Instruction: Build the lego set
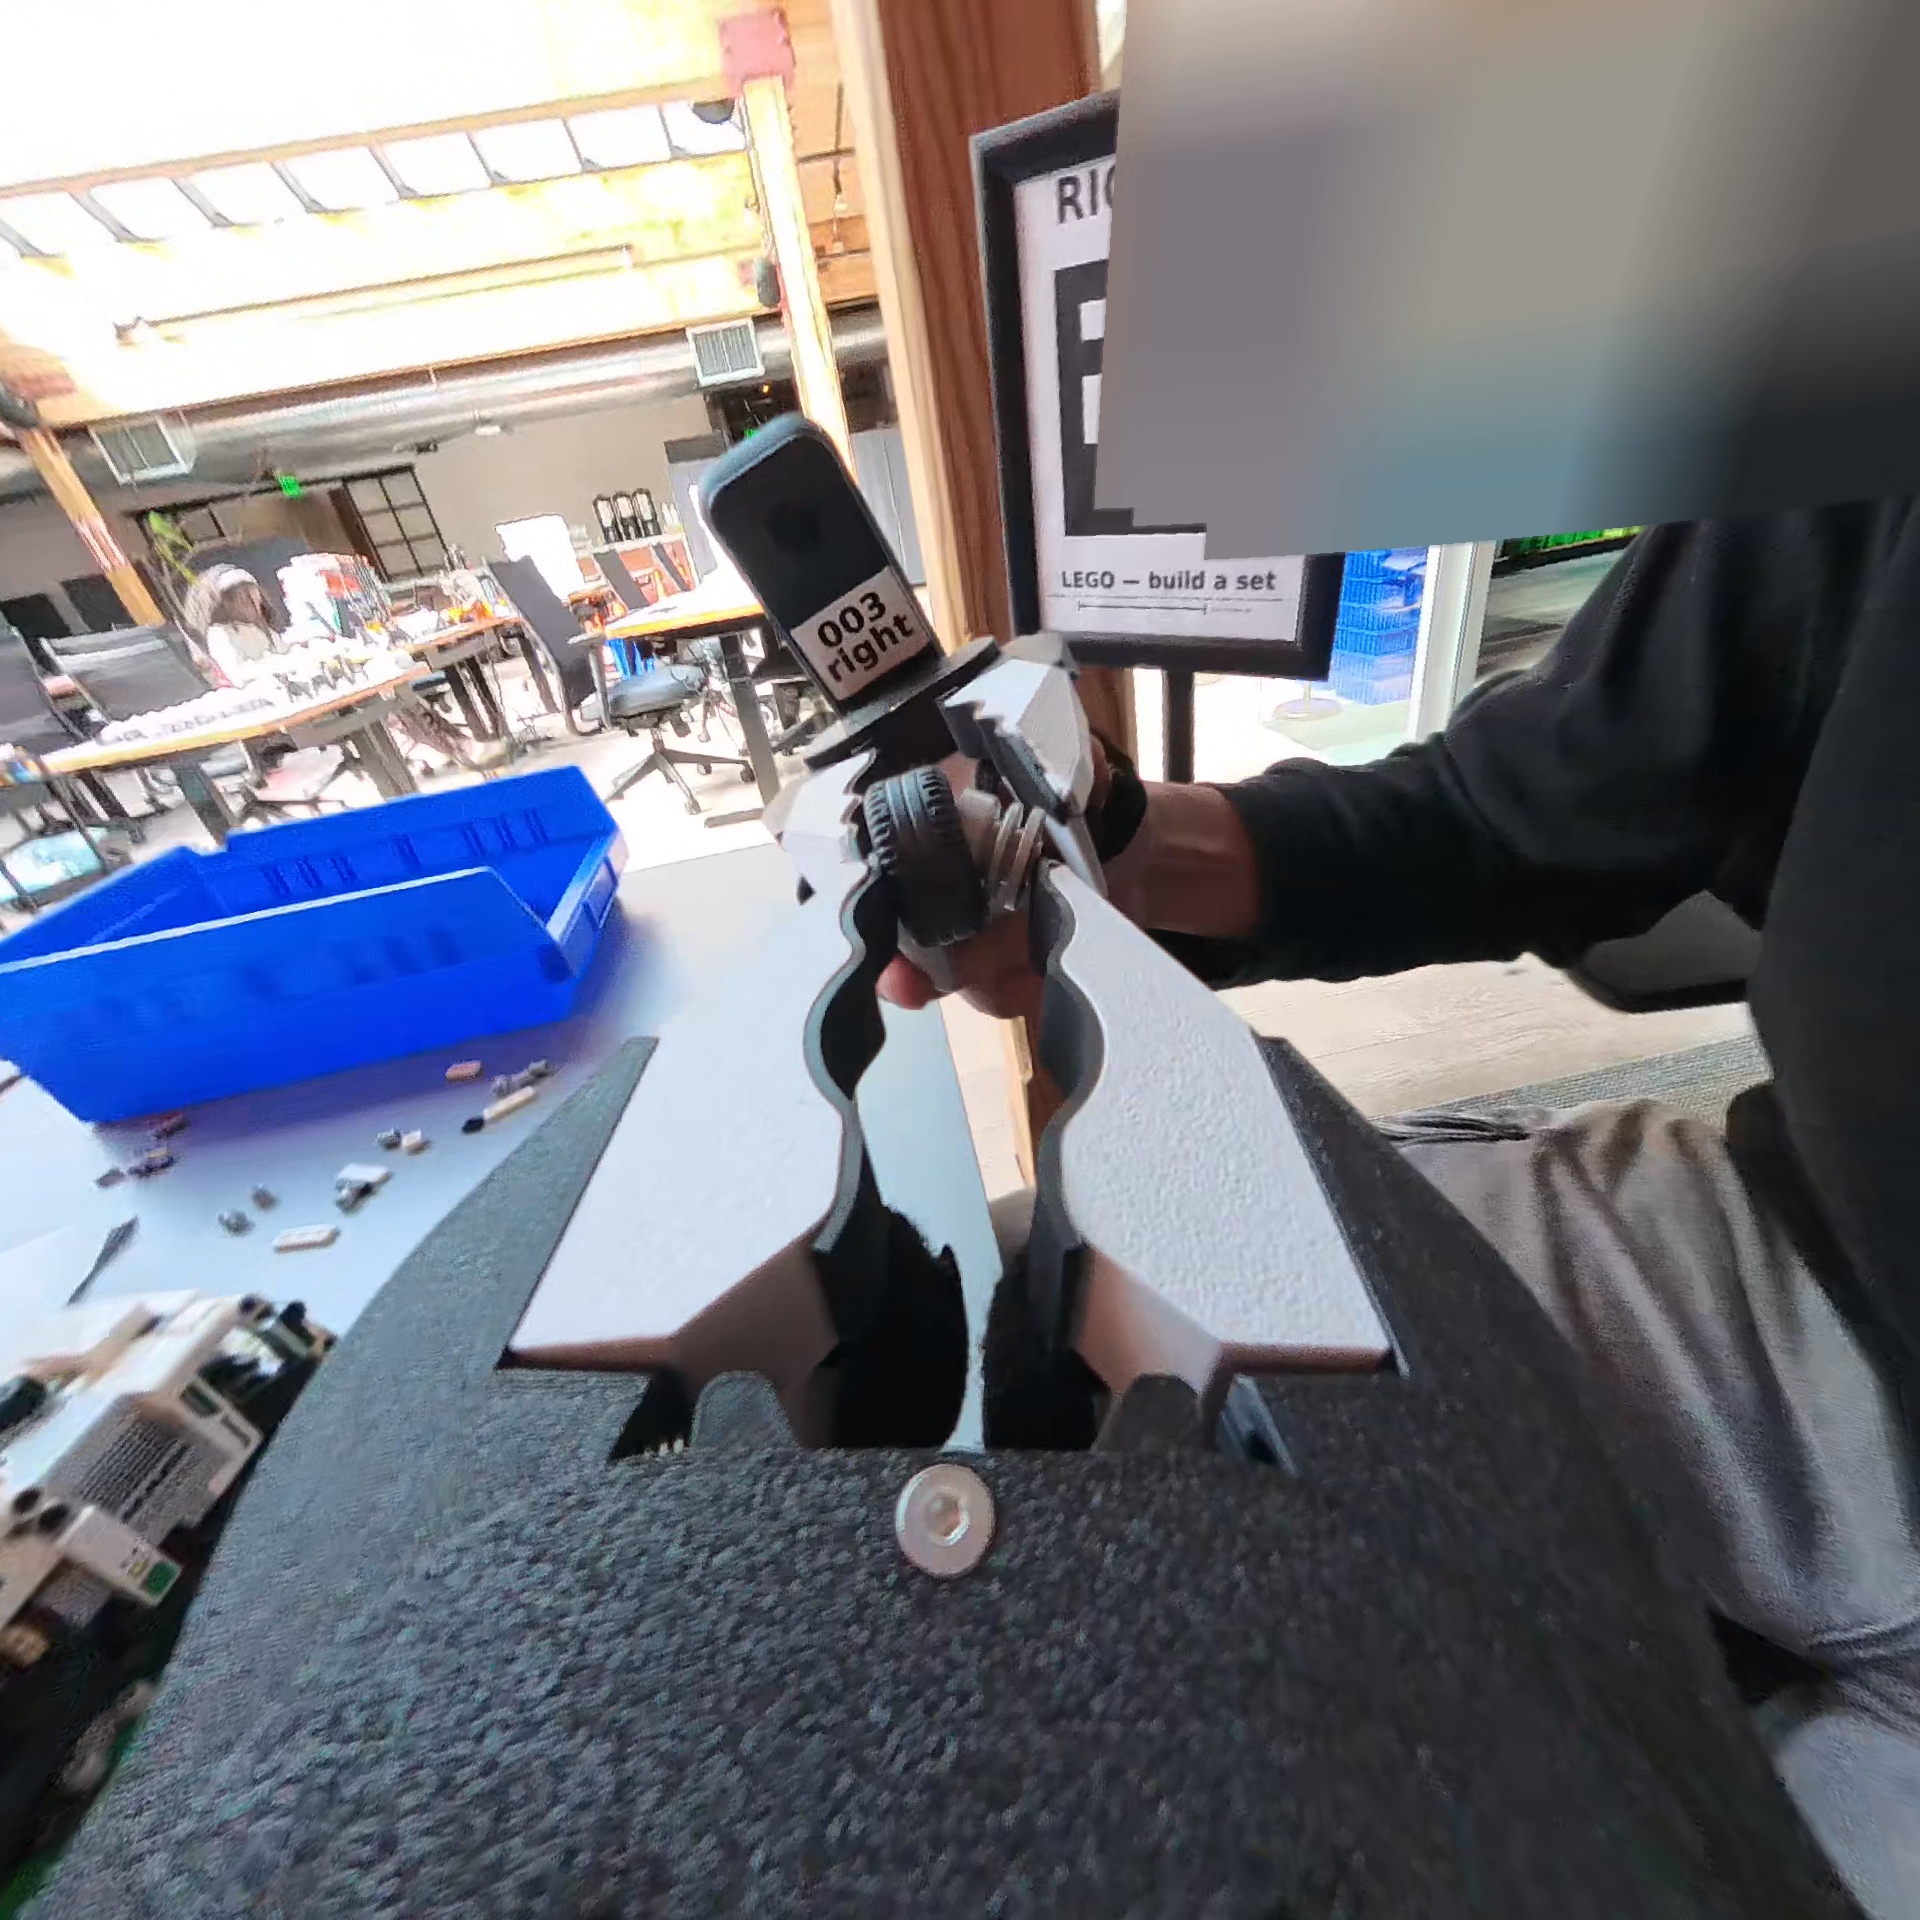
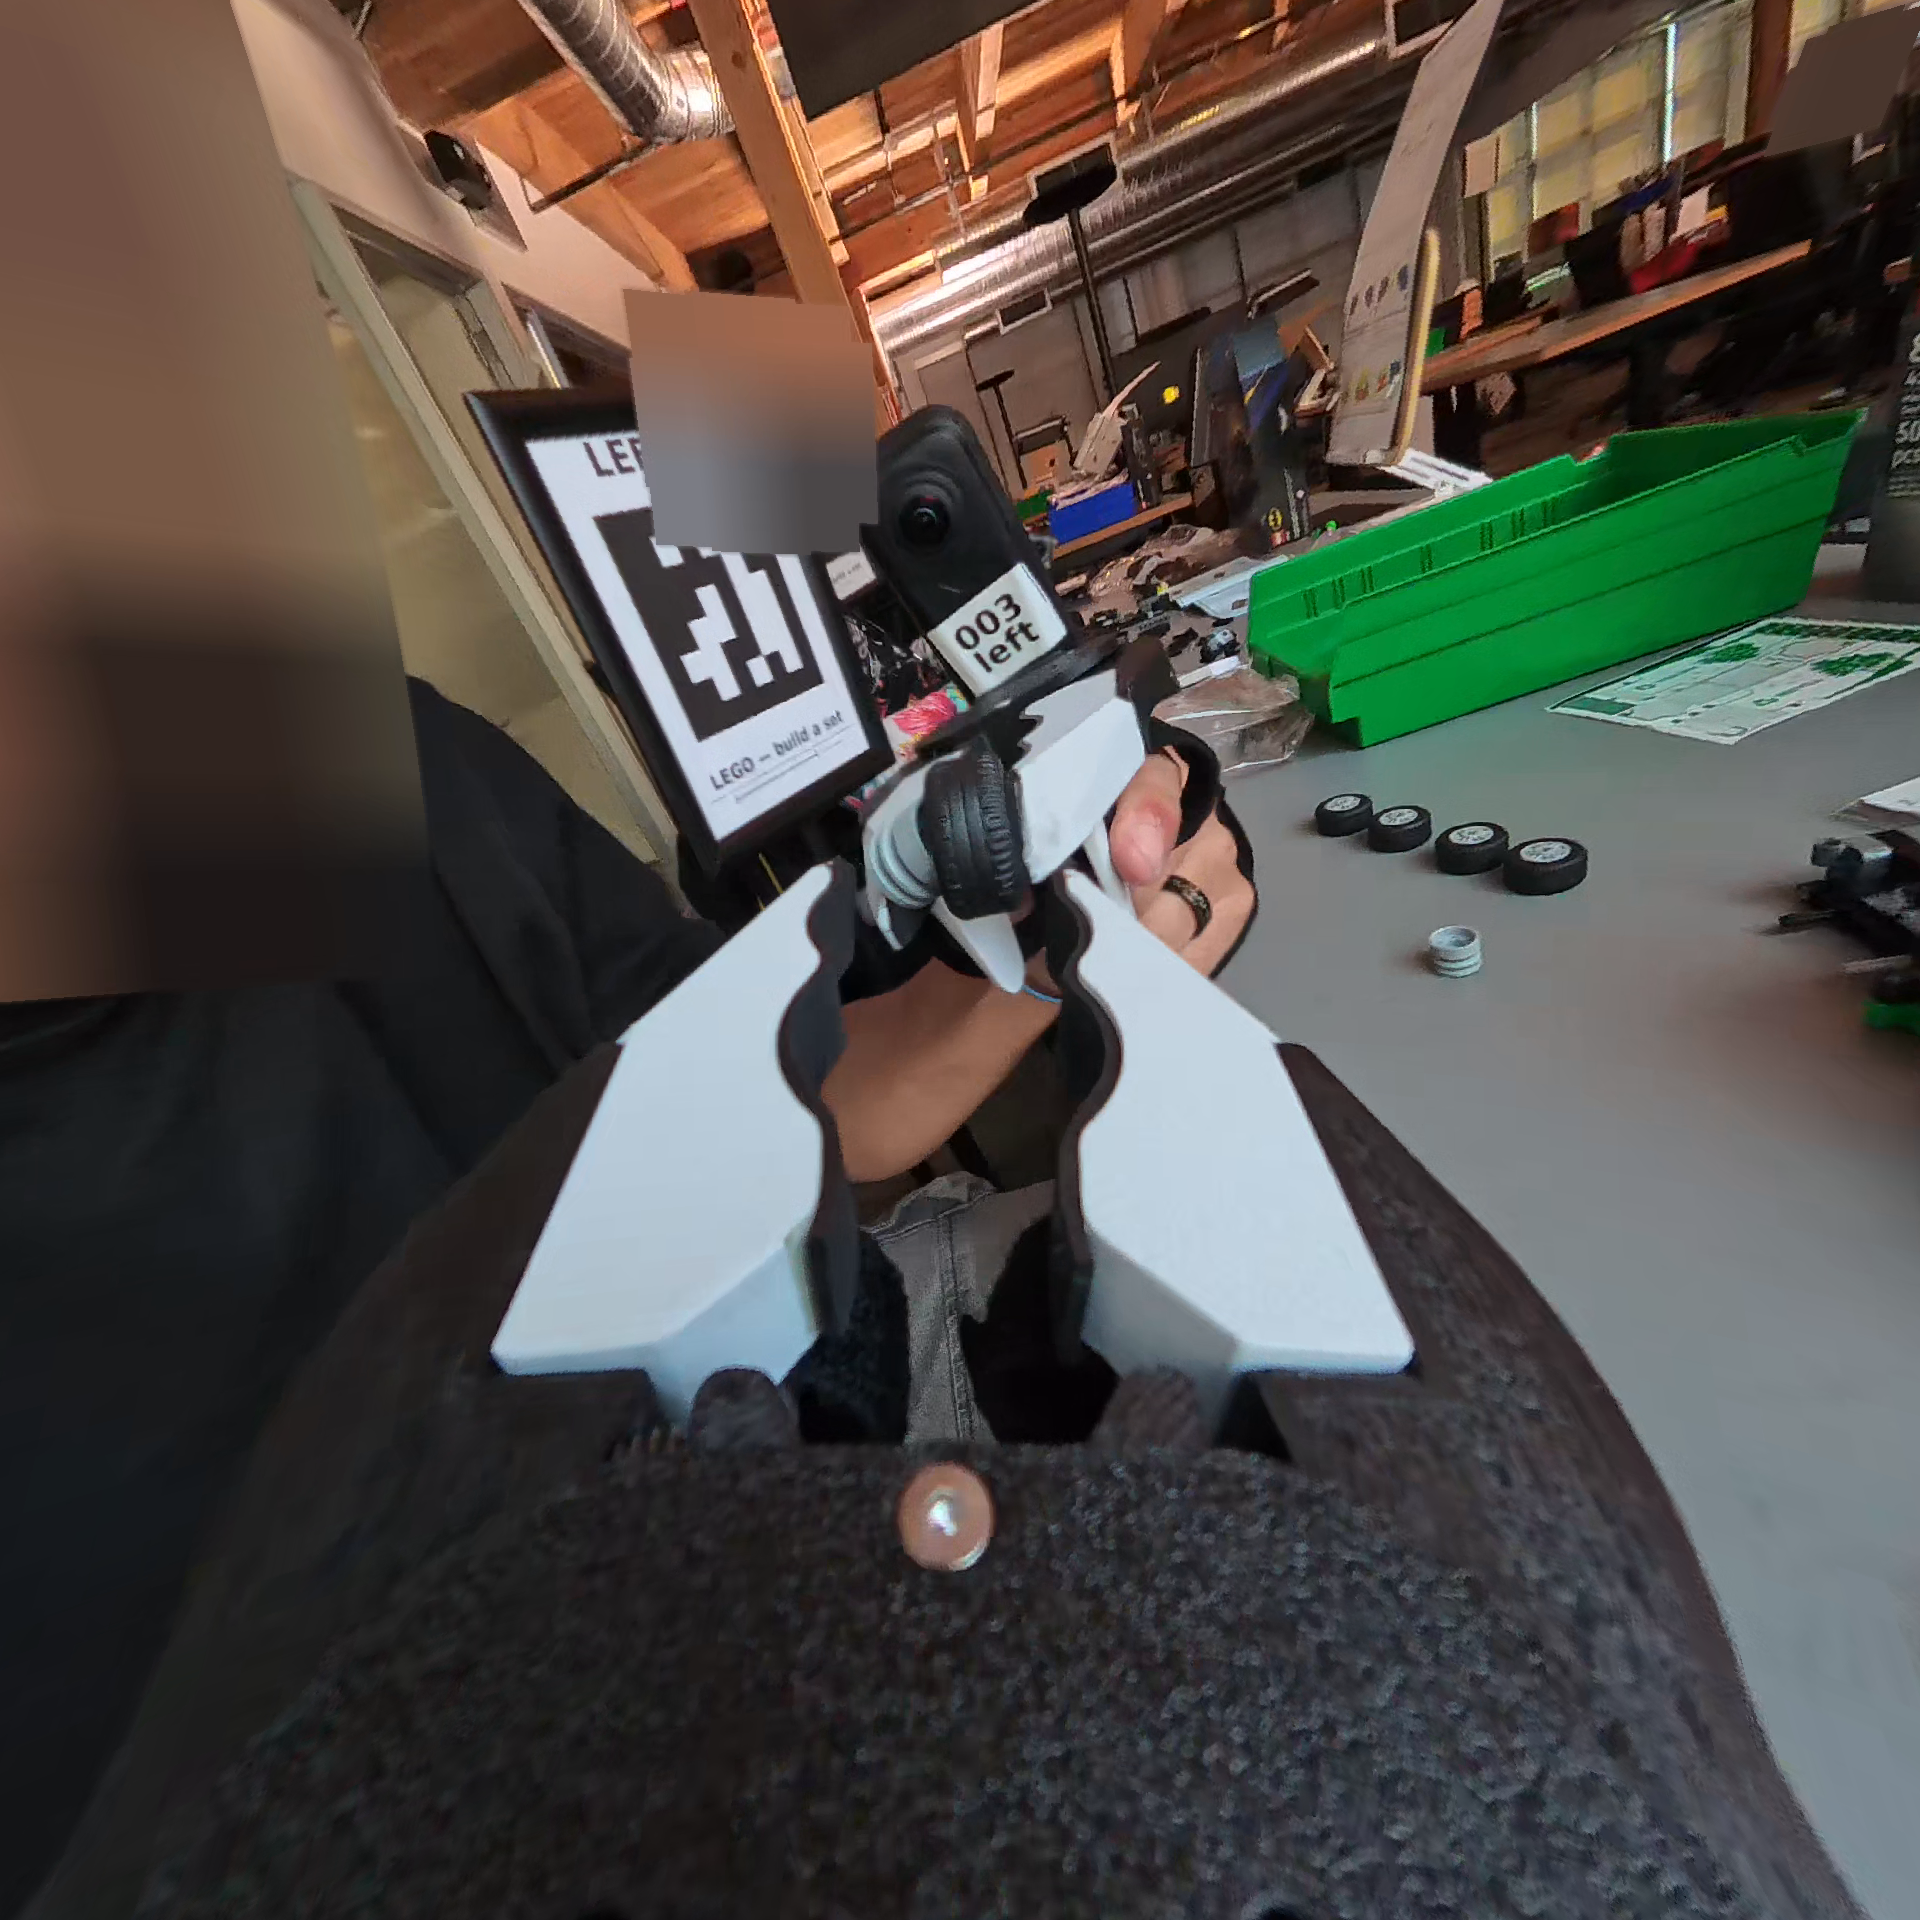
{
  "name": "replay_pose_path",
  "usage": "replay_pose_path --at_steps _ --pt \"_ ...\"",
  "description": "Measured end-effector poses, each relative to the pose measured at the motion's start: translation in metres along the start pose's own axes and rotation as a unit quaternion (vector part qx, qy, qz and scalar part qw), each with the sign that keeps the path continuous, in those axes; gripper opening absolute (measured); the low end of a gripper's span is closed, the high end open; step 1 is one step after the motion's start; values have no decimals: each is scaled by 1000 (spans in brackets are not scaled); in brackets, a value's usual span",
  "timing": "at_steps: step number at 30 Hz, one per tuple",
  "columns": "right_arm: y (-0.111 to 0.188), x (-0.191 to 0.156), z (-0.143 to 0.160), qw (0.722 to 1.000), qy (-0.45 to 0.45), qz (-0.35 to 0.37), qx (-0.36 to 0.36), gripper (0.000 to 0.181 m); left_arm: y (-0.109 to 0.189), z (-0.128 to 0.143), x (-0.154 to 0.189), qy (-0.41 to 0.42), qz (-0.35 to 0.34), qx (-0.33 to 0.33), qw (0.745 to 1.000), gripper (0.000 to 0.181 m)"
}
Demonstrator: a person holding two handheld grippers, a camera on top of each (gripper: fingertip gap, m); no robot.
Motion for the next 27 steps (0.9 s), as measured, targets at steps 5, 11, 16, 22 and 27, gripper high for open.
replay_pose_path --at_steps 5,11,16,22,27 --pt "-10 33 -25 994 97 45 -26 32 20 3 -31 20 -62 -24 998 24" --pt "-15 56 -39 989 114 13 -92 25 26 9 -44 13 -95 -64 993 24" --pt "-21 77 -35 987 46 -65 -141 20 29 22 -46 20 -80 -86 993 24" --pt "-24 87 -16 984 69 -55 -154 18 30 45 -43 40 -86 -108 990 23" --pt "-19 90 -5 984 82 -16 -155 15 25 56 -42 36 -96 -143 984 22"
Point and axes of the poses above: each gripper's, where its closed fingertips meet, y back along the fingers, z out of its underside, x = y × z across the jaws, the point moved 8 cm from there along y, back along the fingers, and after that the axes turned 3 degrees about -y, right-handed, at the moved point
